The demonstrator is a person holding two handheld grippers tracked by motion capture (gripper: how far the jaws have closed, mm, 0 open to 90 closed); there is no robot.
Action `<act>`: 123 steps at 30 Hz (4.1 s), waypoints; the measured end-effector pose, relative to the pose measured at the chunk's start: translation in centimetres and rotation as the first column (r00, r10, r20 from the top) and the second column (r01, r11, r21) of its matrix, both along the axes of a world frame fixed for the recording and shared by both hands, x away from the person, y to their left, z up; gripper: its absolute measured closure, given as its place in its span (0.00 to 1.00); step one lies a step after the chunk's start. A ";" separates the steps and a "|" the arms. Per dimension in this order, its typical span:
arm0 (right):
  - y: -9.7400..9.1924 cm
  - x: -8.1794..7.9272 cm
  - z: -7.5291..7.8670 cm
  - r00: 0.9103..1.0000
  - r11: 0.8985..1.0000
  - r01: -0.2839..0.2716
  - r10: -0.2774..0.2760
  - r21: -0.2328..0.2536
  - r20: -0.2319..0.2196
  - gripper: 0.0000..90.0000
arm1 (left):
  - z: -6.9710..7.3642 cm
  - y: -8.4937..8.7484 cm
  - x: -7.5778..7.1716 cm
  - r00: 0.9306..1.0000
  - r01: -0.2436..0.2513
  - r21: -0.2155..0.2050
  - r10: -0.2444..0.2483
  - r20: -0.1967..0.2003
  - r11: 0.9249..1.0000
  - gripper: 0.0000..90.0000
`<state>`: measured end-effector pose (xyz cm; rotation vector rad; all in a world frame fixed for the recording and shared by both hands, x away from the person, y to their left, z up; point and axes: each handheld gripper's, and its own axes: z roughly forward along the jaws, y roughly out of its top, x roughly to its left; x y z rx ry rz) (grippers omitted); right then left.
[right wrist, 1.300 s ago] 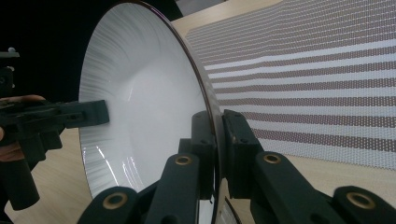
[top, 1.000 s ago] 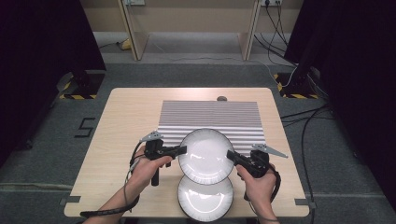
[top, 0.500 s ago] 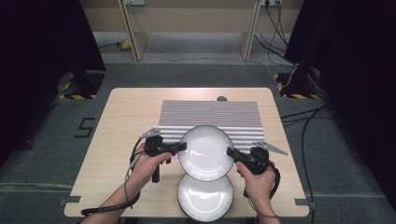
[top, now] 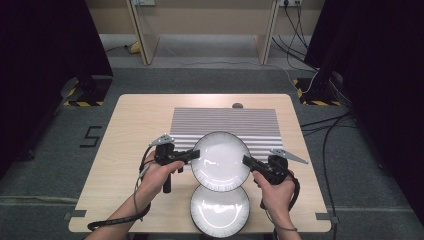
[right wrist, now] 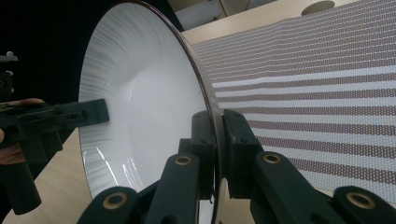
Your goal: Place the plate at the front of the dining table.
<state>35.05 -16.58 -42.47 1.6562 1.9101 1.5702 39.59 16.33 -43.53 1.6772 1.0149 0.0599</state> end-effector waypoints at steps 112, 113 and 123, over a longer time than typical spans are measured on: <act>0.4 6.6 1.1 0.998 0.998 0.056 -0.056 0.015 0.021 0.93 | 1.0 -0.3 6.3 0.997 -0.075 -0.037 0.075 -0.001 0.996 0.93; 0.4 6.6 1.1 0.998 0.998 0.056 -0.056 0.015 0.021 0.93 | 1.0 -0.3 6.4 0.997 -0.077 -0.037 0.077 -0.002 0.996 0.93; 0.3 7.2 1.1 0.998 0.998 0.060 -0.060 0.006 0.014 0.93 | 0.7 -0.5 7.1 0.997 -0.079 -0.040 0.079 -0.010 0.996 0.93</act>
